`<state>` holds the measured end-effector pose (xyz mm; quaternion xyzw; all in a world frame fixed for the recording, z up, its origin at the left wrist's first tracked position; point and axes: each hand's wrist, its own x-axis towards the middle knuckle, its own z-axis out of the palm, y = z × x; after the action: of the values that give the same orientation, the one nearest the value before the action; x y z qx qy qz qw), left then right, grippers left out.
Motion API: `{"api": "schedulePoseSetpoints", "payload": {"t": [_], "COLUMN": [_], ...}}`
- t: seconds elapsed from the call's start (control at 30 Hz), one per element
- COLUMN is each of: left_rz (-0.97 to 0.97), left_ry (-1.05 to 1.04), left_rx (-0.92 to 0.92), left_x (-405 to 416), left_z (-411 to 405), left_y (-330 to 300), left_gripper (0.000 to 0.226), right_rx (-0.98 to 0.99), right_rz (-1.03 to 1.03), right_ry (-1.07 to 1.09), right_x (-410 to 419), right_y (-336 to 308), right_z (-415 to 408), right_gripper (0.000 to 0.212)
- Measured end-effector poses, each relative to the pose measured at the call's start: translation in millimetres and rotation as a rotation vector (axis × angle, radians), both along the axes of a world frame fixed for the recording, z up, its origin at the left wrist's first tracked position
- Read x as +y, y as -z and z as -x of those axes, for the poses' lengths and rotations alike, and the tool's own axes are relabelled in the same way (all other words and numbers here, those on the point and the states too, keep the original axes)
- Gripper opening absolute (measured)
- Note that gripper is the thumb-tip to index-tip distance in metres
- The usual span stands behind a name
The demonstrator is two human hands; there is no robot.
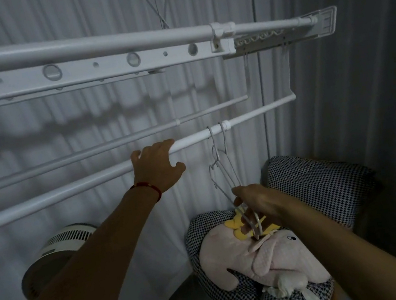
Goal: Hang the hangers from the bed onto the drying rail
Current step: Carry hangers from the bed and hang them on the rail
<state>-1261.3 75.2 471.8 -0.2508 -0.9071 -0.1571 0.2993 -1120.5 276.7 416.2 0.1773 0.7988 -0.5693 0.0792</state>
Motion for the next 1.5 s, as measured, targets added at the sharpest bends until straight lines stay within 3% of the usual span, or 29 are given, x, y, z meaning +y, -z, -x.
{"api": "schedulePoseSetpoints", "payload": {"t": [0.67, 0.8, 0.87, 1.0, 1.2, 1.27, 1.33, 1.5], "left_rz": [0.083, 0.141, 0.139, 0.02, -0.241, -0.238, -0.205, -0.101], "left_ry": [-0.033, -0.086, -0.077, 0.053, 0.408, 0.471, 0.564, 0.878], "left_rx": [-0.004, 0.085, 0.147, 0.16, -0.068, -0.162, -0.25, -0.431], "left_x": [-9.0, -8.6, -3.4, 19.0, 71.3, 92.1, 116.1, 180.8], "left_z": [-5.3, -16.7, -27.8, -62.0, -137.7, -164.0, -188.5, -281.0], "left_y": [0.5, 4.7, 9.0, 19.7, 61.3, 80.5, 99.7, 148.7], "left_gripper": [0.068, 0.069, 0.069, 0.063, 0.049, 0.044, 0.041, 0.037], "right_rx": [-0.007, 0.029, 0.046, 0.098, 0.262, 0.326, 0.335, 0.195], "right_rz": [-0.065, -0.054, -0.047, -0.122, -0.171, -0.277, -0.383, -0.591], "right_ry": [0.023, 0.028, 0.008, 0.015, 0.169, 0.232, 0.304, 0.573], "right_x": [-5.8, -0.2, 5.8, 21.0, 40.6, 43.3, 41.1, 43.0], "right_y": [-0.1, -3.7, -2.3, 0.7, 24.9, 43.2, 59.0, 106.5], "right_z": [-18.3, -32.0, -41.4, -67.2, -117.5, -142.3, -177.9, -291.9], "right_gripper": [0.052, 0.033, 0.038, 0.039, 0.016, 0.011, 0.023, 0.039]}}
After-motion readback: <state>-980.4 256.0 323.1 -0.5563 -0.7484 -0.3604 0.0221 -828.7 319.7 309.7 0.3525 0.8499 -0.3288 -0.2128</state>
